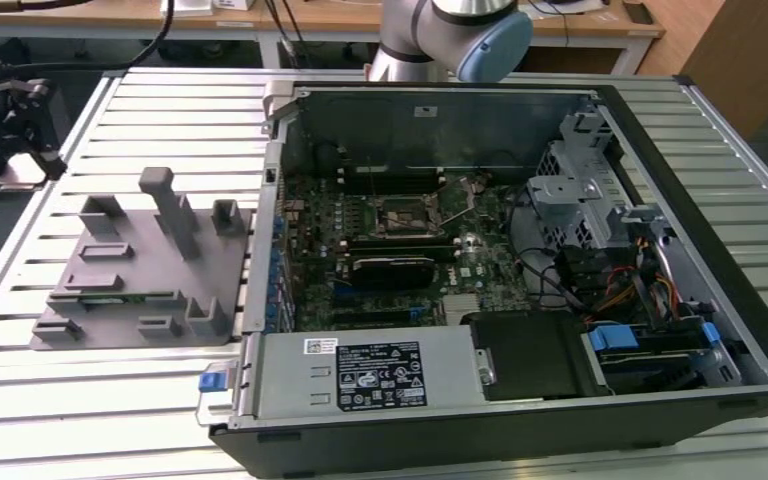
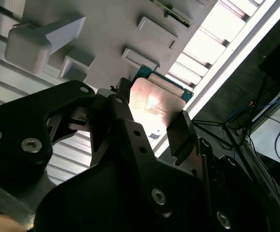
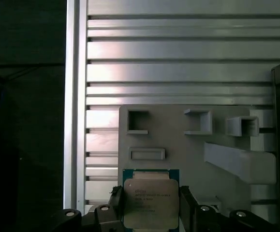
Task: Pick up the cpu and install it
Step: 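Pick up the cpu and move it towards the insertion slot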
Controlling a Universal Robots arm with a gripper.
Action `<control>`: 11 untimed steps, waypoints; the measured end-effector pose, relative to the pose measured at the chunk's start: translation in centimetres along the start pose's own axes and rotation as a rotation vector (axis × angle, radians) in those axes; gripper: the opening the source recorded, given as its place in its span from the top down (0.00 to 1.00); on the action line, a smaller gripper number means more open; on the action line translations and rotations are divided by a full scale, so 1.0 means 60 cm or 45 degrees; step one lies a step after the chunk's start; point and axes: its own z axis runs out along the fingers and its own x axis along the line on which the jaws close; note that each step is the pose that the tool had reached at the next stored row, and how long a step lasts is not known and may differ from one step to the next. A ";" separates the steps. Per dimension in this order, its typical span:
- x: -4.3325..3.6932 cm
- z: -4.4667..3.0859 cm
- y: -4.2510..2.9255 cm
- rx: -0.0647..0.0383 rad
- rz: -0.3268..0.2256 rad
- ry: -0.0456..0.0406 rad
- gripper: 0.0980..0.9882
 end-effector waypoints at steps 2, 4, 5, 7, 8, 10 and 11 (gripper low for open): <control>0.000 -0.010 0.001 0.000 0.000 0.000 0.50; 0.000 -0.021 0.002 0.000 0.000 0.000 0.50; 0.000 -0.027 0.002 0.000 0.000 0.000 0.50; 0.000 -0.039 0.003 0.000 0.000 0.000 0.50; 0.001 -0.043 0.004 0.000 0.000 0.000 0.50; 0.001 -0.053 0.005 0.000 0.000 0.000 0.50; 0.001 -0.059 0.005 0.000 0.000 0.000 0.50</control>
